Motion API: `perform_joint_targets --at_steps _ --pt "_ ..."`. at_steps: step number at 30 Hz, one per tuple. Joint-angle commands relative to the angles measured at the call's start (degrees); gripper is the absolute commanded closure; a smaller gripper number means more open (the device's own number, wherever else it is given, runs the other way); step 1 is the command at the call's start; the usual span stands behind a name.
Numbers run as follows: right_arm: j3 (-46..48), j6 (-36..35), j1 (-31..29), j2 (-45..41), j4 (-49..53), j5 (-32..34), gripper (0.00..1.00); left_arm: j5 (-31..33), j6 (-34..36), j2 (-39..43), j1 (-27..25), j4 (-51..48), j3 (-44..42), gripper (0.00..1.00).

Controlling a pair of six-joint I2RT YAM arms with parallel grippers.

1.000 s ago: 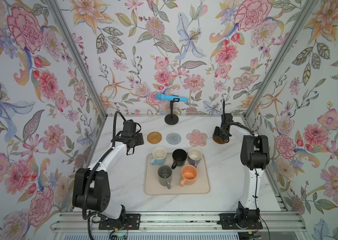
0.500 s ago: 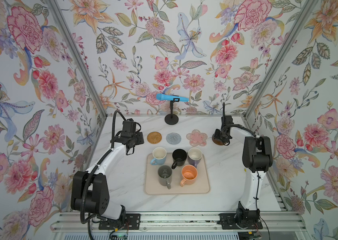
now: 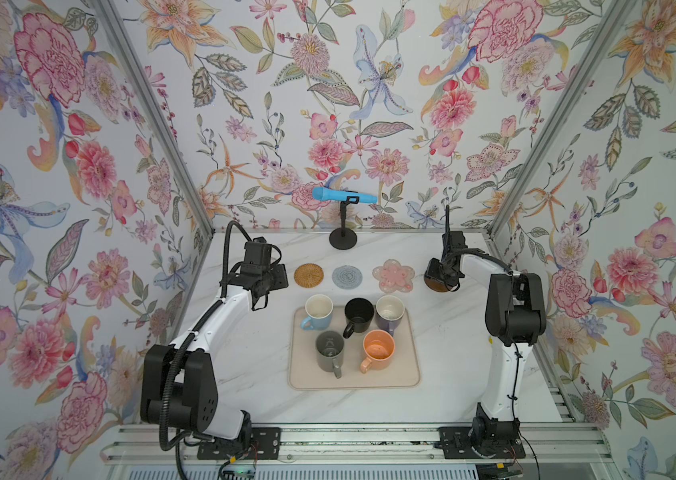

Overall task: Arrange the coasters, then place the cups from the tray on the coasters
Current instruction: 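Drag the brown wooden coaster with the right gripper farther from the robot, then raise the right gripper off the brown coaster and draw it back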

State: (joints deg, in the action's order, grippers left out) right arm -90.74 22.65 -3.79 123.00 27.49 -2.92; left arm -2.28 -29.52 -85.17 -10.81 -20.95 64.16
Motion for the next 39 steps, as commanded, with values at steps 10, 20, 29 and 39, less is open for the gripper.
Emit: perform_joint_targets --at_steps 10,20,29,39 --pt "3.53 0.07 -1.48 -10.59 3.6 -1.1 0.34 1.82 1.74 1.99 -0.53 -3.45 0.44 0.39" --pt "8.04 -2.01 -3.2 -18.32 3.56 -0.42 0.31 2.6 3.57 3.84 -0.64 -6.46 0.88 0.35" --pt "16.65 -3.71 -4.12 -29.67 3.55 1.75 0.27 1.38 4.76 5.98 -0.86 -8.36 0.65 0.33" --pt "27.87 -3.44 -4.47 -40.92 2.91 1.14 0.25 3.56 6.55 7.62 -2.18 -11.39 -1.75 0.32"
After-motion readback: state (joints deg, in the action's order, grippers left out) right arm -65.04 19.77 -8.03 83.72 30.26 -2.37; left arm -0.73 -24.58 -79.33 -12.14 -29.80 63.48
